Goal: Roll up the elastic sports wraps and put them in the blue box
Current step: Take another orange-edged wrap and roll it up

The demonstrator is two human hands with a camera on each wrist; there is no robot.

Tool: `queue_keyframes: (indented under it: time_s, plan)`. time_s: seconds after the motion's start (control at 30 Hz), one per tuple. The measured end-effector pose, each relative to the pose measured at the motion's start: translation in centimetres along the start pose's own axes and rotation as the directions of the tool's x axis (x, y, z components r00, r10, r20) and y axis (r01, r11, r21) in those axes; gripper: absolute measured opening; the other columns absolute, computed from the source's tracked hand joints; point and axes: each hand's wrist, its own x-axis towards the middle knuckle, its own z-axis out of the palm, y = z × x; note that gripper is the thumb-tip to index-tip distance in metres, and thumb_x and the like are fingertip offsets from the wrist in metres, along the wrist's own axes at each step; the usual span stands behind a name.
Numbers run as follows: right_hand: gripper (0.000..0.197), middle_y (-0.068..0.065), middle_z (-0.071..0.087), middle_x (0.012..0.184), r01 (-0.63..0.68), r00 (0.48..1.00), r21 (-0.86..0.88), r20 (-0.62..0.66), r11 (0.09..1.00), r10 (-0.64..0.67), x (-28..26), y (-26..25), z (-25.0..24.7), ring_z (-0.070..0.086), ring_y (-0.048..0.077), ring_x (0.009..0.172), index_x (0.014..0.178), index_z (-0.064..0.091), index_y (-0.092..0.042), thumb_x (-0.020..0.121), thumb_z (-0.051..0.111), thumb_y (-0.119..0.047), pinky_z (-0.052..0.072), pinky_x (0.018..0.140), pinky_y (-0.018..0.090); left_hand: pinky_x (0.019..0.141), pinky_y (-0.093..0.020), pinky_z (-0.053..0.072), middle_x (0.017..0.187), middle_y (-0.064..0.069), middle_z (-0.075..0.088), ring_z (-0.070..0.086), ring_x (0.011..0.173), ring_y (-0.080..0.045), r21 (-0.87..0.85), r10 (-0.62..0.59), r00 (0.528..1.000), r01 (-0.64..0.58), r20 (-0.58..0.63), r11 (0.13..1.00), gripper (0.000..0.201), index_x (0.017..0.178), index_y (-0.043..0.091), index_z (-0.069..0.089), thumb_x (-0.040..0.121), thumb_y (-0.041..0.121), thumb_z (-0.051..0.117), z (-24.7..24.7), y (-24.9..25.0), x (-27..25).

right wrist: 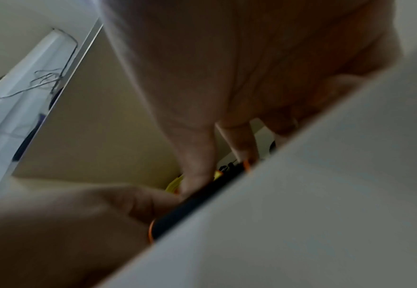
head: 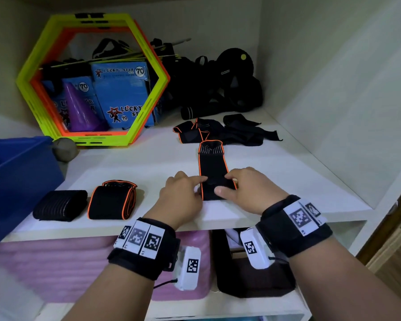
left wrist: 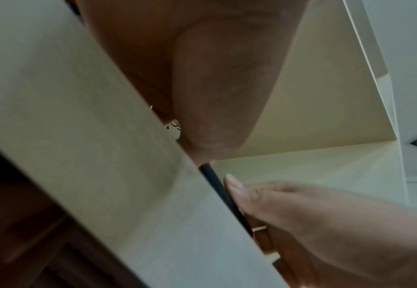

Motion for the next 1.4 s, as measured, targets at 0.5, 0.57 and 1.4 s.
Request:
queue_keyframes:
  time_s: [0.5, 0.57, 1.4]
  plan:
    - [0.037, 0.003, 0.061, 0.109, 0.098, 0.995, -0.072, 0.009, 0.993, -0.098, -1.0, 0.4, -0.4, 0.06, 0.023, 0.101, 0.121, 0.063, -0.028, 0.085, 0.072, -0.031, 0.047, 0.089, 0.034, 0.086, -0.041, 0.052, 0.1, 0.007, 0.049, 0.053, 0.096, -0.023, 0.047, 0.173, 0.965, -0.167, -0.196, 0.985, 0.046, 0.126, 0.043, 0.064, 0.082, 0.033, 0.068, 1.0, -1.5, -0.4]
    - [0.031, 0.002, 0.059, 0.1, 0.123, 0.992, -0.055, -0.023, 0.991, -0.125, -1.6, 0.1, -0.4, 0.06, 0.022, 0.094, 0.113, 0.065, -0.027, 0.084, 0.073, -0.033, 0.049, 0.086, 0.035, 0.08, -0.041, 0.052, 0.094, 0.008, 0.048, 0.052, 0.09, -0.023, 0.126, 0.185, 0.966, -0.164, -0.182, 0.978, 0.041, 0.124, 0.046, 0.066, 0.083, 0.04, 0.063, 1.1, -1.9, -0.6]
    - [0.056, 0.008, 0.036, 0.056, -0.127, 0.991, 0.193, -0.014, 0.973, 0.132, -2.0, -0.3, -0.7, 0.039, 0.021, 0.054, 0.054, 0.037, -0.012, 0.1, 0.052, -0.041, 0.029, 0.056, 0.035, 0.066, -0.036, 0.04, 0.051, 0.002, 0.045, 0.051, 0.064, -0.029, -0.222, -0.204, 0.971, 0.174, -0.12, 0.959, 0.062, 0.052, 0.014, 0.041, 0.097, 0.057, 0.047, 0.4, 0.7, -1.2]
